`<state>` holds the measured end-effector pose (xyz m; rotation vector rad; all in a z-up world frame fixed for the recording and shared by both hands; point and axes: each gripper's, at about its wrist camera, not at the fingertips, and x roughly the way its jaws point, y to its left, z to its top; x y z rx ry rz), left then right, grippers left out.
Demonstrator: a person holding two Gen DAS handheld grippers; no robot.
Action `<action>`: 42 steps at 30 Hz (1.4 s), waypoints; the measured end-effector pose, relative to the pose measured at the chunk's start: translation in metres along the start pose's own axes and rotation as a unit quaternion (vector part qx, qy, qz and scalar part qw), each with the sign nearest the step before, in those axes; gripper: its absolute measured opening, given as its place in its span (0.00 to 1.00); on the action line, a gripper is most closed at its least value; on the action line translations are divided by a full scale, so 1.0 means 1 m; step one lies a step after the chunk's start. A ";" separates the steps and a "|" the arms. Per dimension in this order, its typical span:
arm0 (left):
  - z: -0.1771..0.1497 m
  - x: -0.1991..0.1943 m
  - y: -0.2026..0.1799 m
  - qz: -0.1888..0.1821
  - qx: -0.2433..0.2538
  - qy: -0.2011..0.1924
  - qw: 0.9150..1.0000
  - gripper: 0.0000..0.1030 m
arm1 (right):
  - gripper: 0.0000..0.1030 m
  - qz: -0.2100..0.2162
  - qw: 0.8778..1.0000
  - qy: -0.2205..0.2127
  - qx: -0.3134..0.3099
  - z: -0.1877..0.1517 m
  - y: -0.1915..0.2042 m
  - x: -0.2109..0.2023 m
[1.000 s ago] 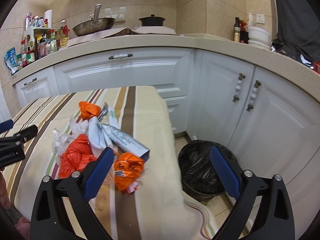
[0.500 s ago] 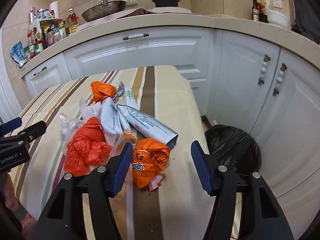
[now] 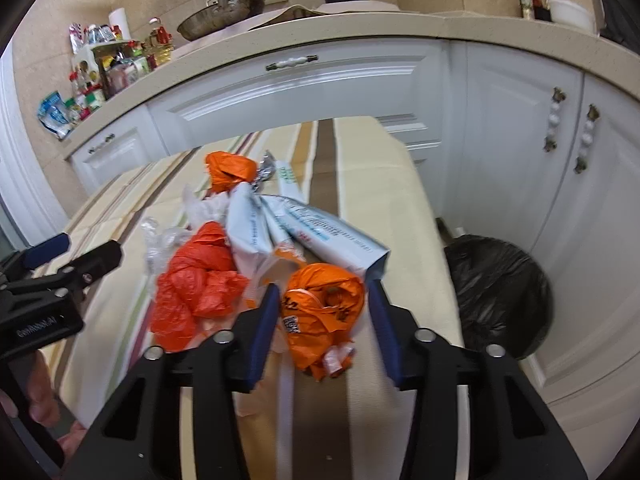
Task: Collect trash
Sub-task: 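Grasp the orange bag with the right gripper and lift it, then carry the orange bag to the bin with the right gripper while the left gripper grasps the clear snack bag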
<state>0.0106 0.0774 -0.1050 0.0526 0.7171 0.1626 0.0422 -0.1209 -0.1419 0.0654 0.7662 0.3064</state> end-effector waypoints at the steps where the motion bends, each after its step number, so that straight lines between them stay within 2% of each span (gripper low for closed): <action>1: 0.000 0.000 -0.001 0.000 0.001 0.000 1.000 0.96 | 0.43 0.002 1.000 0.000 0.000 0.000 0.000 0.000; 8: -0.001 -0.001 -0.003 -0.001 0.002 0.001 1.000 0.96 | 0.44 0.013 1.000 0.003 0.022 0.000 -0.006 0.000; 11: -0.002 -0.001 -0.005 -0.004 0.002 0.002 1.000 0.96 | 0.43 0.014 1.000 0.006 0.012 0.000 -0.003 0.001; 20: -0.003 -0.010 -0.018 -0.016 0.008 -0.005 1.000 0.96 | 0.42 -0.009 1.000 -0.027 0.006 0.004 -0.010 -0.022; 31: -0.015 -0.034 -0.081 -0.042 0.055 -0.014 0.997 0.96 | 0.42 -0.038 0.997 -0.072 0.014 -0.003 -0.045 -0.065; 35: -0.022 -0.033 -0.099 -0.043 0.073 -0.004 0.996 0.87 | 0.42 -0.041 0.996 -0.079 0.022 -0.006 -0.059 -0.073; 39: -0.031 -0.023 -0.109 -0.037 0.082 0.021 0.996 0.69 | 0.42 -0.036 0.996 -0.080 0.031 -0.010 -0.067 -0.073; 42: -0.034 -0.017 -0.110 -0.039 0.084 0.033 0.995 0.62 | 0.42 -0.035 0.996 -0.080 0.035 -0.012 -0.068 -0.072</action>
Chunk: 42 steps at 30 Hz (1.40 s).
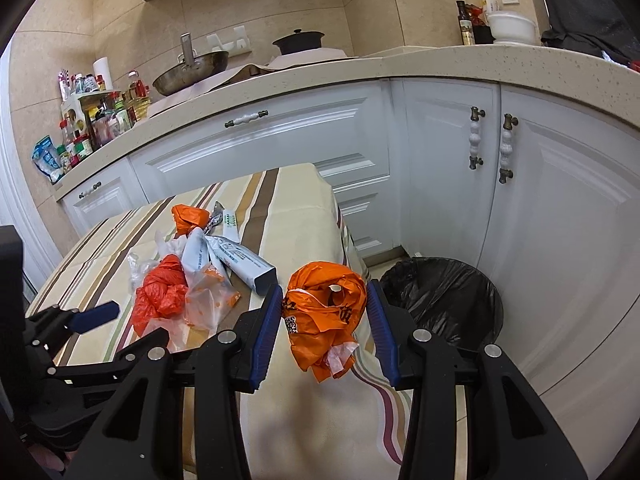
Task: Collect trash
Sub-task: 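Carry the orange bag to the bin with the right gripper while the left gripper grasps the clear snack bag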
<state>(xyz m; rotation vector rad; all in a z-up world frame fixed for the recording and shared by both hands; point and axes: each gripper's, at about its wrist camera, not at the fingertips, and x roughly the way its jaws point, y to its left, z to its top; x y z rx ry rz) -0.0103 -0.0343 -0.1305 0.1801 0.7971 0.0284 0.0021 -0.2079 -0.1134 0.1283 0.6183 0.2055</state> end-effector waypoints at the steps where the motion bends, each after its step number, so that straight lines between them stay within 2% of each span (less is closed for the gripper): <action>1: 0.000 0.000 0.000 0.000 0.002 0.000 1.000 0.61 | 0.42 0.000 1.000 0.000 0.001 -0.001 0.000 0.000; 5: -0.003 0.001 0.002 -0.024 0.002 0.007 1.000 0.29 | 0.42 -0.004 1.000 0.000 0.004 -0.001 0.001 -0.001; 9: -0.008 -0.003 0.005 -0.030 0.002 0.001 1.000 0.25 | 0.42 -0.010 1.000 -0.001 0.003 -0.002 0.003 -0.003; 24: -0.003 -0.033 0.029 -0.044 -0.024 -0.041 0.998 0.20 | 0.42 -0.028 0.999 -0.011 -0.011 0.001 0.013 -0.009; 34: 0.014 -0.050 0.033 -0.038 -0.030 -0.075 0.996 0.19 | 0.42 -0.041 0.999 -0.027 -0.005 0.011 0.000 -0.019; 42: 0.033 -0.049 0.032 -0.032 -0.037 -0.088 0.995 0.18 | 0.42 -0.053 0.998 -0.032 0.002 0.017 -0.012 -0.019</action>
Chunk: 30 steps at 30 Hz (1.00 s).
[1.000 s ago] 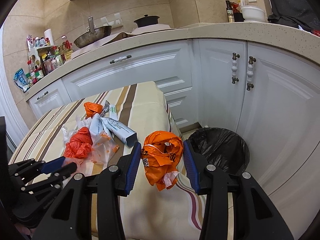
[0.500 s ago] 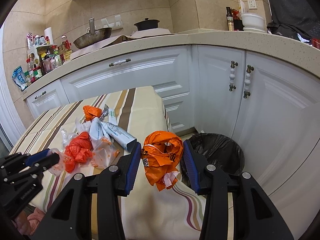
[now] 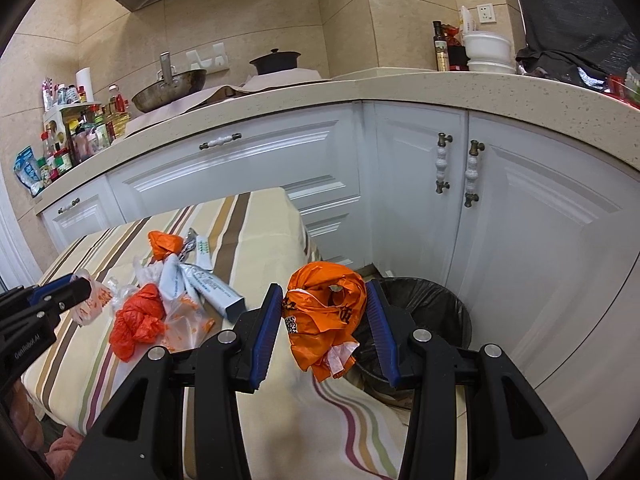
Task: Collect trash
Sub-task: 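Carry the orange bag to the bin with the right gripper while the left gripper grasps the clear snack bag, then open both grippers over the bin to drop both bags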
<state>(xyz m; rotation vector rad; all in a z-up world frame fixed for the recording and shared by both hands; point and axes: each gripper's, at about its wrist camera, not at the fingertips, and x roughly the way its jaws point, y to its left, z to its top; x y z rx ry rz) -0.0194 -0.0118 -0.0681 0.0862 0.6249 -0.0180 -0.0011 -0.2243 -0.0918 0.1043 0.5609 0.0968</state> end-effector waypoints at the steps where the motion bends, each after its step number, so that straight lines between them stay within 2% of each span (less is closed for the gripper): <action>1: 0.002 0.000 -0.002 -0.002 0.001 -0.002 1.000 0.19 | 0.42 -0.003 1.000 0.000 0.000 0.001 -0.002 0.001; 8: 0.029 0.012 -0.026 -0.029 0.016 -0.019 0.999 0.18 | 0.42 -0.028 1.000 -0.008 0.003 0.011 -0.023 0.007; 13: 0.056 0.035 -0.066 -0.050 0.040 -0.036 0.997 0.18 | 0.42 -0.053 0.998 -0.015 0.000 0.019 -0.044 0.020; 18: 0.082 0.074 -0.118 -0.075 0.056 -0.041 0.995 0.19 | 0.42 -0.072 0.997 -0.010 0.002 0.027 -0.072 0.046; 24: 0.096 0.133 -0.173 -0.084 0.072 -0.017 0.994 0.19 | 0.42 -0.089 0.996 0.007 0.014 0.028 -0.105 0.085; 30: 0.099 0.185 -0.208 -0.079 0.078 0.011 0.994 0.19 | 0.42 -0.097 0.995 0.020 0.031 0.025 -0.132 0.121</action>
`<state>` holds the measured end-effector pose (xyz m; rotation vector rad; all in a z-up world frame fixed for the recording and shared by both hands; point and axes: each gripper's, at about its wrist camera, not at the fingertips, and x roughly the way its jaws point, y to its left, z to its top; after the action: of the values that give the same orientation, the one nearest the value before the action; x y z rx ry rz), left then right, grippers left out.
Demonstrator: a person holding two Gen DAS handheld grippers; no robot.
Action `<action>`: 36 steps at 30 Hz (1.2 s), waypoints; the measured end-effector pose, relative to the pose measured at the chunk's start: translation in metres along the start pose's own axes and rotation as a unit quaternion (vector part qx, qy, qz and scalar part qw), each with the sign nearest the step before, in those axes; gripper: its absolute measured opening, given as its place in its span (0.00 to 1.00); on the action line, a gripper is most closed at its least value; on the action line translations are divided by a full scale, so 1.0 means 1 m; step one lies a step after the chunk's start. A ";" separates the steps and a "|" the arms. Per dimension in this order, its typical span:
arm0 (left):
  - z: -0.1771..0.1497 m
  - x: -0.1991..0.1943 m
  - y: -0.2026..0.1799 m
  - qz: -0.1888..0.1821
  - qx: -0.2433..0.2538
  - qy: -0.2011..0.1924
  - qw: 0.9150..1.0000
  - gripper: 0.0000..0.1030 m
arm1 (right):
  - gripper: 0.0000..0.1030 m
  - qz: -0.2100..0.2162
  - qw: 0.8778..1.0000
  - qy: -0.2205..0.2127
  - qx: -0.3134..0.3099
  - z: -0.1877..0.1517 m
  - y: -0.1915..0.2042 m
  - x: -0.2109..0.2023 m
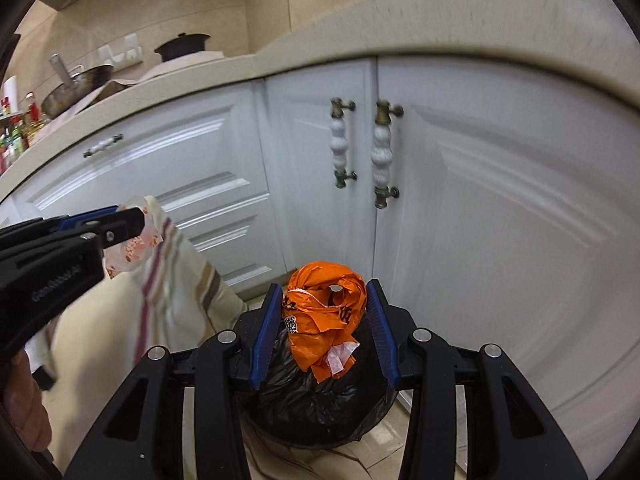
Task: Collect trash
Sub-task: 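Open both grippers over the bin to drop both bags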
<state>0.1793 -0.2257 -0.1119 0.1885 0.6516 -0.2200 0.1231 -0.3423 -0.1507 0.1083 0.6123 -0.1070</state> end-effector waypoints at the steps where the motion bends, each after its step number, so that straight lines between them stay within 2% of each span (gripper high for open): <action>1: 0.000 0.011 -0.004 0.002 0.001 0.006 1.000 0.19 | 0.42 -0.001 1.000 0.003 0.002 0.000 -0.002 0.007; 5: 0.000 0.041 -0.012 0.007 0.006 0.024 1.000 0.20 | 0.42 -0.004 1.000 0.013 0.009 -0.002 -0.009 0.030; 8: -0.003 0.063 -0.015 0.015 0.008 0.039 0.999 0.27 | 0.42 -0.007 1.000 0.021 0.011 -0.006 -0.012 0.046; 9: -0.004 0.069 -0.015 0.017 0.007 0.045 0.999 0.32 | 0.43 -0.010 1.000 0.022 0.012 -0.006 -0.013 0.051; 12: -0.006 0.082 -0.017 0.026 0.003 0.055 0.998 0.48 | 0.56 -0.015 0.999 0.025 0.015 -0.008 -0.016 0.061; 18: -0.007 0.085 -0.014 0.026 0.006 0.055 0.998 0.55 | 0.56 -0.024 0.999 0.025 0.017 -0.008 -0.020 0.063; 25: 0.001 0.061 -0.011 0.015 0.001 0.042 0.999 0.57 | 0.56 -0.035 0.999 0.019 0.016 0.000 -0.018 0.043; 27: 0.005 0.049 -0.006 0.010 -0.002 0.035 0.999 0.61 | 0.56 -0.036 0.999 0.013 0.017 0.003 -0.016 0.031; 32: 0.009 0.006 0.017 0.007 -0.009 0.008 1.000 0.63 | 0.57 -0.031 0.999 -0.002 0.013 0.011 -0.002 0.001; 36: 0.002 -0.031 0.049 0.019 -0.018 -0.004 1.000 0.64 | 0.58 -0.012 1.000 -0.014 0.000 0.016 0.023 -0.026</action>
<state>0.1694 -0.1744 -0.0858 0.1657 0.6439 -0.1733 0.1141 -0.3201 -0.1213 0.0997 0.5853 -0.1315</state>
